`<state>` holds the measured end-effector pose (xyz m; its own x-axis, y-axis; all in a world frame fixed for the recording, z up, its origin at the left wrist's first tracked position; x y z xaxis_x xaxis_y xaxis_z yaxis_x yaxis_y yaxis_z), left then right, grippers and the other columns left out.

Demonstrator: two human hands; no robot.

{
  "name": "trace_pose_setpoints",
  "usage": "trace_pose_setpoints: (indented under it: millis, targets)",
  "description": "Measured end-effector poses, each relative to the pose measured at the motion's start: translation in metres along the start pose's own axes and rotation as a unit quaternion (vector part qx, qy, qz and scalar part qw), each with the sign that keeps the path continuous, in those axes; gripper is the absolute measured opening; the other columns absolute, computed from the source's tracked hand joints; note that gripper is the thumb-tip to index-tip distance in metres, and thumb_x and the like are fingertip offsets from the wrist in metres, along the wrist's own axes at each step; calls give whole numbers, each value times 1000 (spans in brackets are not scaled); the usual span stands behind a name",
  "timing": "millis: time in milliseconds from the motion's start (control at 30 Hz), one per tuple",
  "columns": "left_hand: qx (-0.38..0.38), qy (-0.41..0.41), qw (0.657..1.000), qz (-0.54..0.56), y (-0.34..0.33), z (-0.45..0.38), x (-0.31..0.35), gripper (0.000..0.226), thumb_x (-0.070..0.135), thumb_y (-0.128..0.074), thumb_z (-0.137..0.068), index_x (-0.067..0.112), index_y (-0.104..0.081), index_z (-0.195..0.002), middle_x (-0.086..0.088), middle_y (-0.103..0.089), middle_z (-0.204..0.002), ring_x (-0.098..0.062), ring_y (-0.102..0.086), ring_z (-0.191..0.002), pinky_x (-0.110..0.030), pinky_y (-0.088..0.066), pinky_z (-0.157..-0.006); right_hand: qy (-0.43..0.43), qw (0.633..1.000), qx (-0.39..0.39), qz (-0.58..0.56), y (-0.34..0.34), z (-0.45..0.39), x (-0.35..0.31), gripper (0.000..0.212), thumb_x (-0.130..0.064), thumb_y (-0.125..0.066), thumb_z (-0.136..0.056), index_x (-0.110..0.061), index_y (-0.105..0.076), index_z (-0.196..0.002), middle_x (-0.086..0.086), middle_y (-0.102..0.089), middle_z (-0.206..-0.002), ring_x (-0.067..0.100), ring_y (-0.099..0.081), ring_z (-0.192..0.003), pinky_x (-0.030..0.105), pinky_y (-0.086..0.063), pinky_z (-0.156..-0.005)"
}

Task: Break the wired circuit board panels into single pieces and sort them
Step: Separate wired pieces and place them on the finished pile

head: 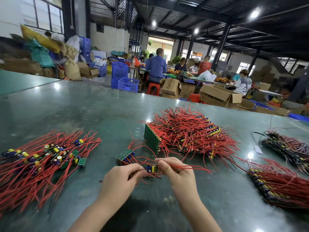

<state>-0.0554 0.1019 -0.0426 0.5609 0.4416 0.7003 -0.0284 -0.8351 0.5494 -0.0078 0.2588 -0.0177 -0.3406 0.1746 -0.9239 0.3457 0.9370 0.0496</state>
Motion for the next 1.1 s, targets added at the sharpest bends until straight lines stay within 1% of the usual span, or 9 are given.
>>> trace_pose_setpoints:
  millis: [100, 267, 433, 600, 700, 800, 867, 967, 1100]
  targets:
    - [23, 3, 995, -97, 5, 3, -4, 37, 69, -43, -84, 37, -61, -84, 13, -59, -62, -11, -54, -61, -22, -37, -55, 26, 999, 22, 7, 5, -2, -4, 23, 3, -66, -81, -16, -76, -74, -2, -67, -67, 4, -60, -62, 15, -47, -61]
    - [26, 33, 984, -172, 8, -1, -10, 35, 61, -51, -85, 30, -62, -70, 9, -46, -46, -10, -53, -60, -17, -25, -48, 26, 999, 18, 23, 2, -1, -1, 17, 2, -67, -81, -11, -76, -77, -3, -67, -71, 1, -60, -65, 13, -46, -62]
    - [9, 7, 995, -100, 17, -3, -19, 52, 72, -42, -83, 26, -54, -61, 20, -53, -55, -5, -48, -52, -21, -28, -49, 13, 995, 94, -11, 25, -10, -2, 19, -1, -65, -84, -16, -76, -78, 4, -72, -76, 6, -60, -64, 17, -49, -63]
    - [42, 16, 997, -67, 22, -5, -18, 54, 73, -35, -76, 25, -55, -59, 11, -51, -51, -7, -48, -52, -23, -26, -50, 4, 995, 99, -27, 30, -11, -2, 17, -3, -64, -84, -15, -76, -80, 3, -72, -74, 4, -59, -63, 16, -49, -62]
    - [77, 16, 985, -157, 22, -4, -14, 55, 69, -26, -75, 33, -67, -76, 14, -54, -57, 0, -51, -63, -30, -34, -71, 6, 996, 88, -18, 24, -10, -4, 17, -1, -65, -82, -13, -76, -78, 1, -70, -72, 4, -58, -60, 15, -48, -61]
    - [136, -78, 968, -197, 19, 1, 2, 51, 44, -40, -76, 23, -62, -118, 13, -66, -102, -12, -54, -106, -47, -27, -101, -7, 995, 93, -27, 21, -9, -3, 18, 2, -66, -82, -12, -76, -77, 8, -70, -77, 4, -58, -59, 15, -48, -59]
    - [134, -181, 956, -186, 9, 6, 16, 58, 39, -50, -75, 18, -52, -129, 7, -62, -120, -12, -49, -116, -47, -27, -106, -18, 997, 74, -21, 14, -5, -1, 17, 1, -66, -83, -12, -75, -78, 9, -70, -75, 5, -58, -59, 16, -48, -60]
    - [125, -242, 947, -169, -5, 10, 30, 51, 37, -53, -82, 16, -54, -128, 2, -63, -122, -12, -55, -109, -33, -39, -96, -71, 995, 14, -63, -3, 2, 5, 17, 0, -64, -84, -10, -76, -85, 6, -72, -76, 9, -62, -66, 21, -50, -65]
    - [160, -189, 956, -158, 10, 7, 25, 34, 30, -49, -87, 16, -71, -108, 4, -69, -99, -16, -68, -75, -25, -49, -61, -137, 982, -31, -123, -17, 7, 7, 34, 9, -67, -79, -11, -66, -107, 5, -75, -88, 6, -68, -73, 14, -51, -65]
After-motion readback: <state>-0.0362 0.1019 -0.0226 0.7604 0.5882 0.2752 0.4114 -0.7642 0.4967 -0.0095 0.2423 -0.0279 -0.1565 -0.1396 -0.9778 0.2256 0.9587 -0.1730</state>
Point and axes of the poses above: each hand's wrist, its own z-axis away from the middle knuckle, its own y-axis out of the back of the hand, x = y × z, the point moved 4 cm from there along -z, towards the middle knuckle
